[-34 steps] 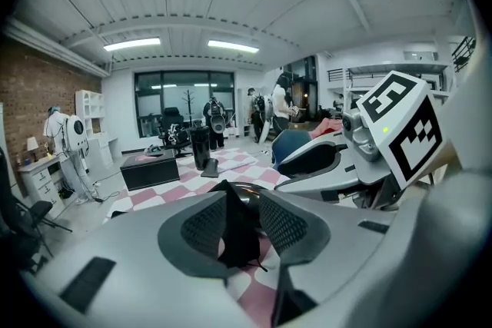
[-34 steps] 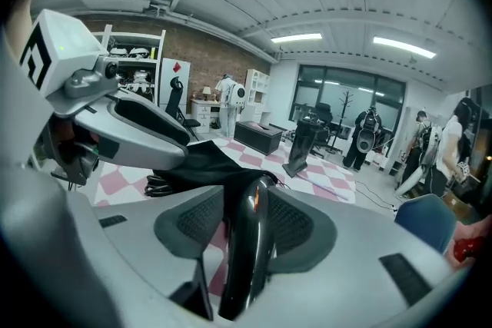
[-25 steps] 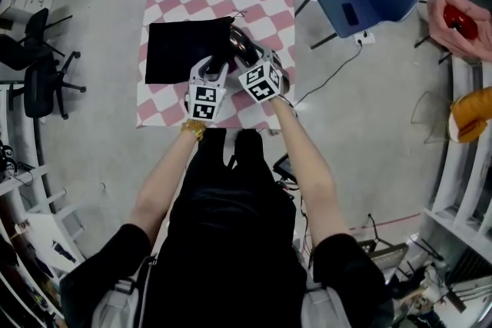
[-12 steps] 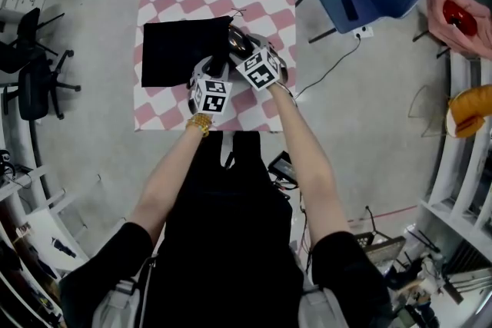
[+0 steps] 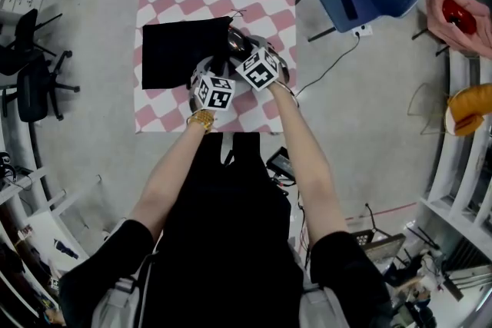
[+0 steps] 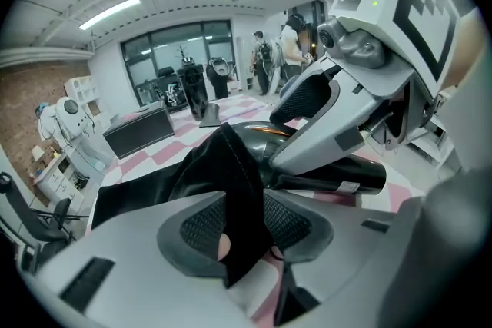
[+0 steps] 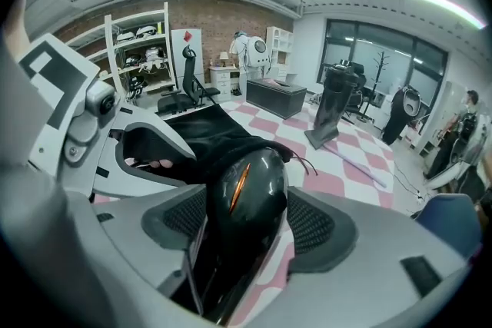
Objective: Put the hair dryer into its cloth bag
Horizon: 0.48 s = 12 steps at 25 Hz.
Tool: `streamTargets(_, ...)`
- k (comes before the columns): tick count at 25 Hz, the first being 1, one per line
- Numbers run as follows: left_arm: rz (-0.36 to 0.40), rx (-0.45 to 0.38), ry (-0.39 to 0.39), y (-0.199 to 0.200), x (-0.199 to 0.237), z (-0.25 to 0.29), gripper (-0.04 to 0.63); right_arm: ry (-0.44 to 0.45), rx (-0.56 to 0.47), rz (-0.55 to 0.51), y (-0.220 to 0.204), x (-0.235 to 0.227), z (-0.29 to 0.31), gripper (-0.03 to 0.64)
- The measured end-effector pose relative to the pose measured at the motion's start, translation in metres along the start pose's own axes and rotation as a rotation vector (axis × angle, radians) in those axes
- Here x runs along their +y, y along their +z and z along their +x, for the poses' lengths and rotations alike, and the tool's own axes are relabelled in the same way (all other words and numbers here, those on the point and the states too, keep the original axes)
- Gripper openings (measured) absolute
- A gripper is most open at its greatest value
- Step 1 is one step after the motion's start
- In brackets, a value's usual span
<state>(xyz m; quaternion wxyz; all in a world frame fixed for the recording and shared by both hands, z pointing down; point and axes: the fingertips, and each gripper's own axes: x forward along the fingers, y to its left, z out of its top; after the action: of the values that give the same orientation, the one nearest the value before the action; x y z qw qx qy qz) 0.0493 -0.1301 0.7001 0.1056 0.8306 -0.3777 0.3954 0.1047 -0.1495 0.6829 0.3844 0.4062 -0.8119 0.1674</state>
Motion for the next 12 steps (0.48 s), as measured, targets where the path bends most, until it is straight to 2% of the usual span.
streamTargets(2,0.009,-0.001,-0.007,0.001,-0.001,0.0,0.141,0.013,0.014,0.019,-0.001,-0.002,0.002,0.313)
streamTargets(6,0.001,-0.016,-0.016,0.001,0.002,-0.004,0.058,0.034,0.059,0.033,-0.006,-0.001,0.001,0.319)
streamTargets(12,-0.068,-0.052,-0.027,0.005,0.019,-0.018,0.043,0.048,0.109,0.033,-0.012,0.001,0.002,0.322)
